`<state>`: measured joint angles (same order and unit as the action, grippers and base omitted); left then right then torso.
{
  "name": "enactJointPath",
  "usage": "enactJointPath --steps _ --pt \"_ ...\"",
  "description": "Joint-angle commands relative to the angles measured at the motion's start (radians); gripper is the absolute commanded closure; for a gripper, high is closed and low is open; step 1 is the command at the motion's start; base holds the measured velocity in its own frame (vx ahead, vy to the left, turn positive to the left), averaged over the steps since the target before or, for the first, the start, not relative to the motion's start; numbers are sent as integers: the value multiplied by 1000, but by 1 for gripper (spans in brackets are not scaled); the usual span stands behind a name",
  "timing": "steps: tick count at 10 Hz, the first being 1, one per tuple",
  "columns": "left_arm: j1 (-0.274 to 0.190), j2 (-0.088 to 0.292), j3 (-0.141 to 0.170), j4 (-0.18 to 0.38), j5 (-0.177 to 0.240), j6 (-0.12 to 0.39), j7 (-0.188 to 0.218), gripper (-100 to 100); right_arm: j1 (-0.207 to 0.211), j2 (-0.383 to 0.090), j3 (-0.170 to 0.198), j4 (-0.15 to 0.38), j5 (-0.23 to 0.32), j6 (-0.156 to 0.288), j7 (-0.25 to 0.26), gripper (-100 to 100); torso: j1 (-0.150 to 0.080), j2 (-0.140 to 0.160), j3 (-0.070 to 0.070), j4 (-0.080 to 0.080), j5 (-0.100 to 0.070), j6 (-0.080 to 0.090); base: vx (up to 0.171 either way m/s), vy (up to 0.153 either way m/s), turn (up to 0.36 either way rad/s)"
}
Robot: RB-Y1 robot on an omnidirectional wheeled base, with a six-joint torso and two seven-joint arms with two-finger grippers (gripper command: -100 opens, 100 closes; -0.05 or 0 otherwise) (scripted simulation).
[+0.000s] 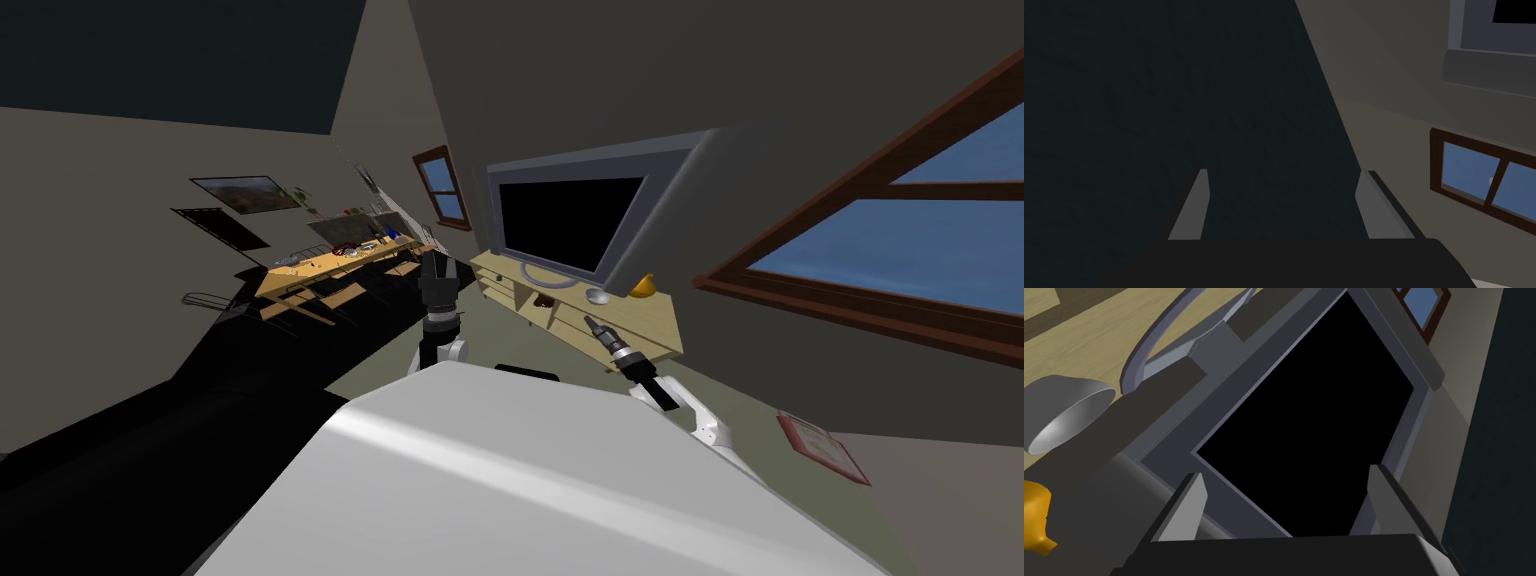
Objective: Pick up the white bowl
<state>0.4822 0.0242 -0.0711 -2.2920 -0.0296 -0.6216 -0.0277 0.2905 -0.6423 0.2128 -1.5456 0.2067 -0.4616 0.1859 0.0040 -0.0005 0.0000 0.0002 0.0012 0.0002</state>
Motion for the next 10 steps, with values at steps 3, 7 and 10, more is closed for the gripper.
enactJointPath --steps 3,7,10 --pt "0 0 0 0 0 0 0 0 -33 -65 36 117 50 23 46 -100 -1 -1 -1 0 0 0 30 59 74" --pt "0 0 0 0 0 0 0 0 -55 -132 66 252 97 48 88 -100 1 -3 -2 -1 0 0 61 88 57" --pt "0 0 0 0 0 0 0 0 -65 -164 81 324 120 60 109 -100 0 -4 -2 -1 0 0 64 66 61"
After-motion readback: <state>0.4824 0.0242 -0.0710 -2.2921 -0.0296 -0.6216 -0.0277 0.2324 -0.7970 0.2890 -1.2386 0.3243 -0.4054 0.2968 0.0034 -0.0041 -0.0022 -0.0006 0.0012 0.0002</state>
